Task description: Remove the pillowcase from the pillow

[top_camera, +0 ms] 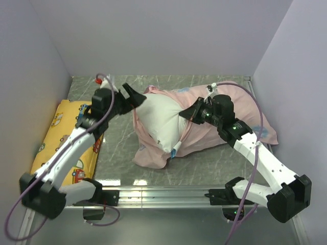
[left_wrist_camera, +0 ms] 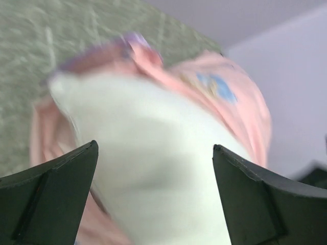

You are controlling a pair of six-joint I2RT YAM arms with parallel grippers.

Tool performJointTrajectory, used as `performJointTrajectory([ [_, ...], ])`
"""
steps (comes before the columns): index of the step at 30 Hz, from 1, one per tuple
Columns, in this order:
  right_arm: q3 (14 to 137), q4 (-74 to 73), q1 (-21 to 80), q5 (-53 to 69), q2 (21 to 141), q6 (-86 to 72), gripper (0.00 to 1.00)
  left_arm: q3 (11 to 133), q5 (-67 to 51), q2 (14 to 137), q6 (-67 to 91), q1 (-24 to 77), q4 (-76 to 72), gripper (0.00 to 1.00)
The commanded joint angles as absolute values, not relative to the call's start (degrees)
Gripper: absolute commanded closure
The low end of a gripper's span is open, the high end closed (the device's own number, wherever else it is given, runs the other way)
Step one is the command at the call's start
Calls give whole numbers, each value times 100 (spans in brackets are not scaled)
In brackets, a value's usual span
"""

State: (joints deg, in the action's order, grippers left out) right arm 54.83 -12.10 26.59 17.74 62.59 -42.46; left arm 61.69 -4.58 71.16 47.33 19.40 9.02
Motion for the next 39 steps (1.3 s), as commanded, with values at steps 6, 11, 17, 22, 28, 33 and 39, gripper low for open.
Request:
performJointTrajectory([
  [6, 6020, 124, 2794, 1082, 6512, -4888, 100, 4336, -27, 5039, 5378, 2961, 1152, 1],
  [11, 6301, 79, 3190, 774, 6855, -4764, 100, 3841, -210, 4913, 5669, 3445, 362, 1],
  [17, 6477, -78, 3577, 528, 7303, -4544, 100, 3886, -18, 5493, 5757, 4104, -393, 1],
  [22, 6556, -70, 3770, 712, 7567, -4518, 100, 3621, -18, 5765, 5862, 4183, -1115, 1],
  [28, 6943, -430, 4148, 650, 7717, -4272, 100, 3876, 447, 6574, 5853, 4254, -1143, 1],
  [33, 6917, -955, 4184, 265, 7655, -3921, 100, 4341, 939, 6846, 5871, 4254, -906, 99],
  [39, 7137, -2151, 4210, -920, 7121, -3252, 44, 4895, 1502, 6987, 5959, 4263, -299, 100],
])
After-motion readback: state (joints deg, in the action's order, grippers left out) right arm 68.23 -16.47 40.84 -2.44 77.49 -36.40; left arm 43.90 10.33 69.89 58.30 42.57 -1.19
